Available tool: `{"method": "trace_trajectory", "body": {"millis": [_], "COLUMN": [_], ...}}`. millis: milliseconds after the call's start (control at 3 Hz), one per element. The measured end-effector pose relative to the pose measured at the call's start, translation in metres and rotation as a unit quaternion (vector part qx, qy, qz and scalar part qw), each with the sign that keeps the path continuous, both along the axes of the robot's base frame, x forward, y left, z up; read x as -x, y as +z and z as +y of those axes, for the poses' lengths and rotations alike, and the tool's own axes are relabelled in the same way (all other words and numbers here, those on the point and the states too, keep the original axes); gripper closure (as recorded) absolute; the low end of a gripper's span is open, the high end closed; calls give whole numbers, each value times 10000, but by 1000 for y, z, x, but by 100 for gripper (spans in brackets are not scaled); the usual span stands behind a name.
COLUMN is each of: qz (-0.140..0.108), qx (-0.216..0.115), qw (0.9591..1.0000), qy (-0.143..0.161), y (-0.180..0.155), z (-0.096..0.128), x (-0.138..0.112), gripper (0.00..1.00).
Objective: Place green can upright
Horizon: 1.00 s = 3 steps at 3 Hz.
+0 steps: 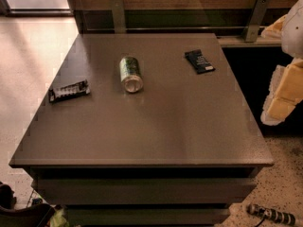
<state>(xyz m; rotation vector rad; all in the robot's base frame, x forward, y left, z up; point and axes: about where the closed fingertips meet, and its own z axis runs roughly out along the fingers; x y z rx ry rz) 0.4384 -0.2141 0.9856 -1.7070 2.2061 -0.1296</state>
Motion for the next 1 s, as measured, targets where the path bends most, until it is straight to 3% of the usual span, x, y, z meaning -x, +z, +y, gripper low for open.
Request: {"method": "trace_trajectory", "body": {"millis": [333,667,1000], "qz": [-1,24,208], "qx": [0,-162,-523], "qw": [10000,9997,9967], "qy": [0,-174,-584], "y": [0,4,6], "z": [0,3,15], "x": [0,-21,-63], "gripper": [0,0,0]}}
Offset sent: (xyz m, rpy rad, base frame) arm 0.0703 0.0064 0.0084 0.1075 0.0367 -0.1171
